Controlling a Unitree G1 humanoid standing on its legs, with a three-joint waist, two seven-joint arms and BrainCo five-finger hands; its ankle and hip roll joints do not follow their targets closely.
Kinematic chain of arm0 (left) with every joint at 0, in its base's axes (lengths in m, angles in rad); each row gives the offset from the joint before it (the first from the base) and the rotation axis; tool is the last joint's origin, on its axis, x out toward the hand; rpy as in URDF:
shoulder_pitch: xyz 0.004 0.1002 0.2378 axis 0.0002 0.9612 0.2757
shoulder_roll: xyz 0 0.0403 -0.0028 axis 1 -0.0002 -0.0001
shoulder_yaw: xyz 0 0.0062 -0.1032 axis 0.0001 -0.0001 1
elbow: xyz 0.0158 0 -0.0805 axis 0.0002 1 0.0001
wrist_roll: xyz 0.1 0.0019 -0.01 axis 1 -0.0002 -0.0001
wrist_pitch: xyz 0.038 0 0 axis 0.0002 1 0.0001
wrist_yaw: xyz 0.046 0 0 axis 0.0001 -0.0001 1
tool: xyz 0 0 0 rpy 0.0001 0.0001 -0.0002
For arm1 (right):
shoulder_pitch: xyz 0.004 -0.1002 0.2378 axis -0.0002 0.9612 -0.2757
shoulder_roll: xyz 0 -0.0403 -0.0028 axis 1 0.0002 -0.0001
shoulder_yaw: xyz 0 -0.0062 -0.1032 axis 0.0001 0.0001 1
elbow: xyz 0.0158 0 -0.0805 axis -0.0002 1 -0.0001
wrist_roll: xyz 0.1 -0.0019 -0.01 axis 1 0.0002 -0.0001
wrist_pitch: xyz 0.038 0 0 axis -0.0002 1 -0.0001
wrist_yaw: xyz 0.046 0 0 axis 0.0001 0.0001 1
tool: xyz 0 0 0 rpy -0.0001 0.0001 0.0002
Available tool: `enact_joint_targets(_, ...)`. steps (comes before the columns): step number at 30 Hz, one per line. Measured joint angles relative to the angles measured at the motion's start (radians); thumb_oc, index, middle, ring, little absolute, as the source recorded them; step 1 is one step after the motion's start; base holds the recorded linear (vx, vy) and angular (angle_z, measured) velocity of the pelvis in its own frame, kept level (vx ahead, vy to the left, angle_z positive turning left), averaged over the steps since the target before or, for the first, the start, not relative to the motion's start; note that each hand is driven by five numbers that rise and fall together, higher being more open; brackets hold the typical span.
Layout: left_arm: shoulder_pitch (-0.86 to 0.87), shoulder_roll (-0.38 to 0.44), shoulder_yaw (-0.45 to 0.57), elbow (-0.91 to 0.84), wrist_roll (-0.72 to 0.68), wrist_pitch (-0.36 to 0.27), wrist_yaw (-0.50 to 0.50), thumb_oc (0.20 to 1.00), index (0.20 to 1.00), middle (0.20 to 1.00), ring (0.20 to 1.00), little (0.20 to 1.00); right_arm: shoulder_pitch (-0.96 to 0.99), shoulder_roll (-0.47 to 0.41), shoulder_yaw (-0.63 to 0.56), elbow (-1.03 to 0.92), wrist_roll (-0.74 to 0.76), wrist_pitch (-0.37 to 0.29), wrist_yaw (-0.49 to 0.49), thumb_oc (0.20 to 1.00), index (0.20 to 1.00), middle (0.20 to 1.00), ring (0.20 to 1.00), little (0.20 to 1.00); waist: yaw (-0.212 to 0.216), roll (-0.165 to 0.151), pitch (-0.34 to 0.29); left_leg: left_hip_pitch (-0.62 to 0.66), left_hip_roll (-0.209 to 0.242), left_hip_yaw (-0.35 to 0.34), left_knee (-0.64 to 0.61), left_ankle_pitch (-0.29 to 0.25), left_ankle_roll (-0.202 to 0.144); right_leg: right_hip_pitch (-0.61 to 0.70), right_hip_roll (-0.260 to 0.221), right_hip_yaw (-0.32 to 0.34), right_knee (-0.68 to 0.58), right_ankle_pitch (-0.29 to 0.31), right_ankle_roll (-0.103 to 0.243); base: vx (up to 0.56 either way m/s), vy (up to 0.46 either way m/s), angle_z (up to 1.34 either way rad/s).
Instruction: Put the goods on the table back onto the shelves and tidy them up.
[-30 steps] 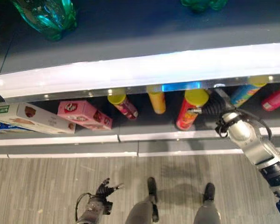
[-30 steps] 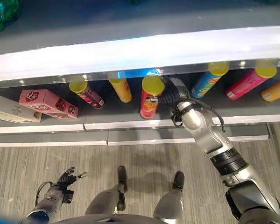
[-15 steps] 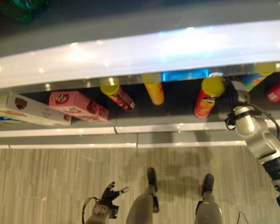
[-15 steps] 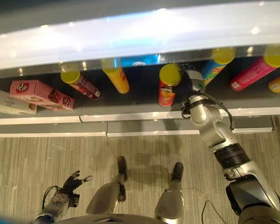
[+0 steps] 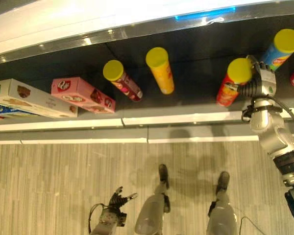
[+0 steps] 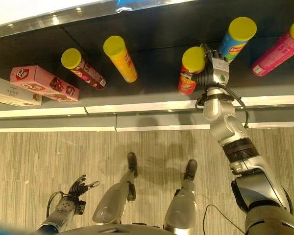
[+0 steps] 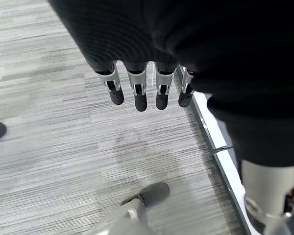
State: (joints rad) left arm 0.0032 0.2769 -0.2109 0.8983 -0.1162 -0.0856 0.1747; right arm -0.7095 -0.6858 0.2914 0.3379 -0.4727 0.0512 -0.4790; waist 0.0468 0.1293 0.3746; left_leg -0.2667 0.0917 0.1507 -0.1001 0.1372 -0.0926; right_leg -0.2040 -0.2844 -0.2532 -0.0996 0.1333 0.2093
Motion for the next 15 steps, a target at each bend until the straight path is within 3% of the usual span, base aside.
enact_joint_targets(11, -0.022, 0.000, -0.020, -0.001, 0.000, -0.004, 0.017, 1.000, 1.000, 1.000, 1.000, 1.000, -0.084, -0.003, 0.002, 0.072, -0.003, 0.033, -0.041, 0.200, 0.200, 0.200, 0.200, 0.200, 0.043, 0.005, 0.002, -0.017, -0.005, -0.026, 0.000, 0.001, 0.001, 0.001, -0.003, -0.025, 0.000, -0.001, 0.000, 0.02, -0.005, 0.06)
enact_joint_targets(15, -0.023, 0.000, -0.027, -0.001, 0.000, -0.004, 0.017, 1.000, 1.000, 1.000, 1.000, 1.000, -0.093, -0.003, 0.003, 0.085, -0.003, 0.034, -0.062, 0.200, 0.200, 0.200, 0.200, 0.200, 0.041, 0.007, 0.001, -0.029, -0.010, -0.045, 0.000, 0.007, 0.004, 0.000, -0.006, -0.042, 0.000, -0.003, 0.001, 0.02, -0.003, 0.11)
